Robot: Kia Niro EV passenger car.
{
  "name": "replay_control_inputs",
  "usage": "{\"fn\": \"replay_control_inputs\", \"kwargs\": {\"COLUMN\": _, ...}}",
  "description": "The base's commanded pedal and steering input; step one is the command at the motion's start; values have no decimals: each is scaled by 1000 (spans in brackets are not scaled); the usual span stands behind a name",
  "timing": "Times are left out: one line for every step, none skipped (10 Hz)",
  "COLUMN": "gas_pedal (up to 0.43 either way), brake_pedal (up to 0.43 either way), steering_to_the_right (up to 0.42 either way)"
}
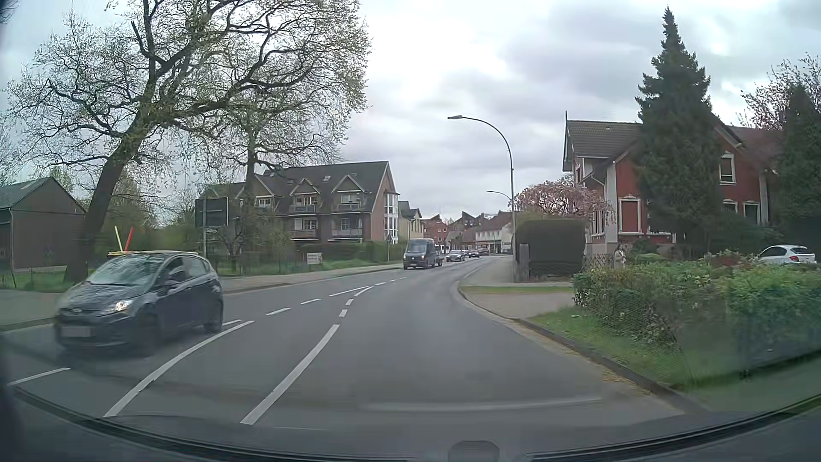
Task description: Follow the waypoints while adhering to traffic rules and regulations
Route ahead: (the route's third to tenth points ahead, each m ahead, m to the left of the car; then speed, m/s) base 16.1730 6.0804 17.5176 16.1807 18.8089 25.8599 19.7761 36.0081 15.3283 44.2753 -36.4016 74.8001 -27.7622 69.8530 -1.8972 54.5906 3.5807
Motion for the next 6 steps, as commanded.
{"fn": "replay_control_inputs", "kwargs": {"gas_pedal": 0, "brake_pedal": 79, "steering_to_the_right": -36}}
{"fn": "replay_control_inputs", "kwargs": {"gas_pedal": 0, "brake_pedal": 128, "steering_to_the_right": -37}}
{"fn": "replay_control_inputs", "kwargs": {"gas_pedal": 0, "brake_pedal": 140, "steering_to_the_right": -37}}
{"fn": "replay_control_inputs", "kwargs": {"gas_pedal": 0, "brake_pedal": 146, "steering_to_the_right": -38}}
{"fn": "replay_control_inputs", "kwargs": {"gas_pedal": 0, "brake_pedal": 146, "steering_to_the_right": -39}}
{"fn": "replay_control_inputs", "kwargs": {"gas_pedal": 0, "brake_pedal": 134, "steering_to_the_right": -40}}
